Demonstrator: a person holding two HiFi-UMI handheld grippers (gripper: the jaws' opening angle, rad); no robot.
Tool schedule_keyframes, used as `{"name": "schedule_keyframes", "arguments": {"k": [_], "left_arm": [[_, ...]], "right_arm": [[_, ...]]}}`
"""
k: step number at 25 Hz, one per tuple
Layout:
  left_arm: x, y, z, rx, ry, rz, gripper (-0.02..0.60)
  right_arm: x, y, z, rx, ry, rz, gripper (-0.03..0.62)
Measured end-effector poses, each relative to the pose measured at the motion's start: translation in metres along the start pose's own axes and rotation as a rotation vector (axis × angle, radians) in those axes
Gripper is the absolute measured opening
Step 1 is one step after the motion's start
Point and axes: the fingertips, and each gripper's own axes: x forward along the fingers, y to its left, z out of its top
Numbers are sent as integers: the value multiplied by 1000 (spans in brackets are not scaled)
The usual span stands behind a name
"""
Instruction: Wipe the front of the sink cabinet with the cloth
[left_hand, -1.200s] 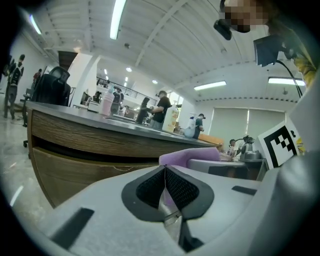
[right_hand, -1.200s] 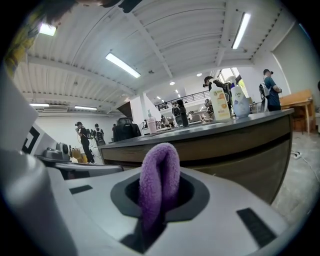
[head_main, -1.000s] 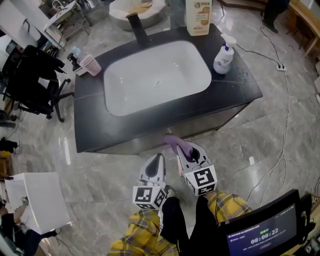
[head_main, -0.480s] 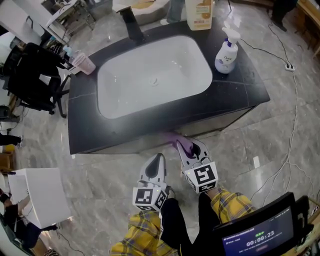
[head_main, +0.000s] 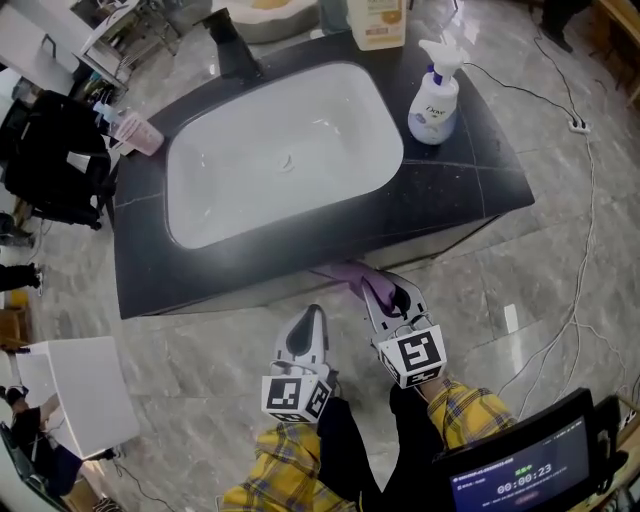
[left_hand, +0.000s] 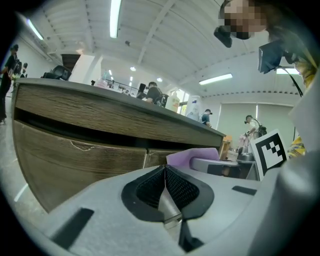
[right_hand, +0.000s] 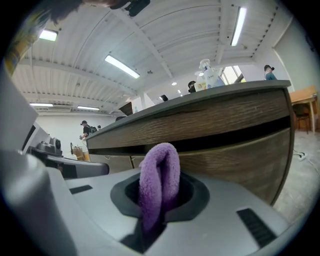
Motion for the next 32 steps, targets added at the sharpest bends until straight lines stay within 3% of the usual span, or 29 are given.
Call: {"name": "schedule_keyframes", "arguments": {"k": [16, 32], "left_arm": [[72, -88, -3, 19, 13, -99, 8], [135, -175, -15, 31, 38, -208, 8]], "right_arm": [[-45, -107, 10, 4, -28, -102, 44], [-103, -227, 14, 27, -48, -285, 46]]}}
